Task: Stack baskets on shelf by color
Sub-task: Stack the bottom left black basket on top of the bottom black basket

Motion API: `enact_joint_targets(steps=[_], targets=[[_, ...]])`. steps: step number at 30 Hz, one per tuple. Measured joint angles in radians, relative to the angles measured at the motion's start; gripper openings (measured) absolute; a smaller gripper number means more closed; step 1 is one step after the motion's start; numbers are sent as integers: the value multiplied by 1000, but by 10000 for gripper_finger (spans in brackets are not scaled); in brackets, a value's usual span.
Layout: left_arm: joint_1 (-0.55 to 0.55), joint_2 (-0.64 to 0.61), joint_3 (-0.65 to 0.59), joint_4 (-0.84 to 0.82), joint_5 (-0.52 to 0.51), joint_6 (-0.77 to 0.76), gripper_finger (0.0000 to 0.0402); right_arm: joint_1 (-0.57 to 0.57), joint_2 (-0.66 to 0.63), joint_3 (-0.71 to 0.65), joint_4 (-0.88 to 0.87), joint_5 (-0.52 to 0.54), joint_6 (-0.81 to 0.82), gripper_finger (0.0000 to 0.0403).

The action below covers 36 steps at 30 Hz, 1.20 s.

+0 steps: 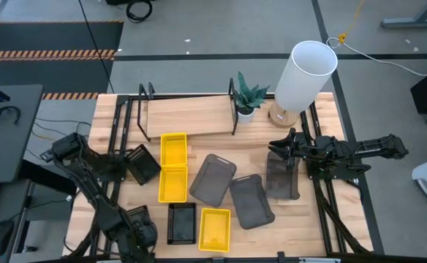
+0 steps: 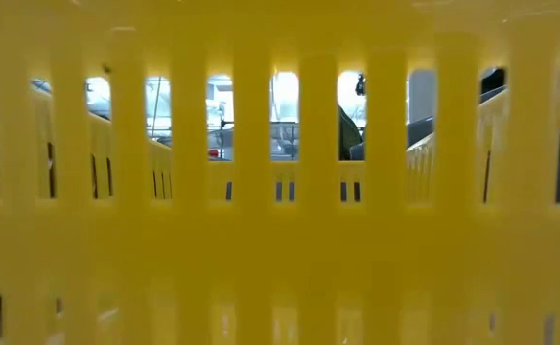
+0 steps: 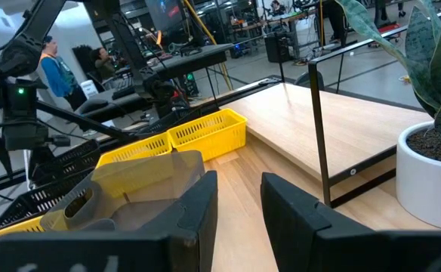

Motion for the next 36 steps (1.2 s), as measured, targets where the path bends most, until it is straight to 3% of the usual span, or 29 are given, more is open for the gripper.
enact_joint_targets(steps=[4, 7, 11, 13, 18, 22, 31, 36], targets=[[1, 0, 0, 0, -1, 12, 203, 0, 0, 0, 0, 0, 0, 109], [8, 0, 3, -6, 39, 30, 218, 0, 0, 0, 0, 0, 0, 109], [8, -3, 61, -47, 87, 73, 212, 0, 0, 0, 0, 0, 0, 109], [5, -5, 105, -144, 86, 76, 201, 0, 0, 0, 0, 0, 0, 109], [-11, -6, 209, -414, -46, 62, 175, 0, 0, 0, 0, 0, 0, 109], [-32, -6, 201, -382, -143, 53, 180, 0, 0, 0, 0, 0, 0, 109], [-33, 69, 194, -384, -127, 65, 258, 0, 0, 0, 0, 0, 0, 109], [-34, 120, 194, -383, -115, 70, 267, 0, 0, 0, 0, 0, 0, 109]])
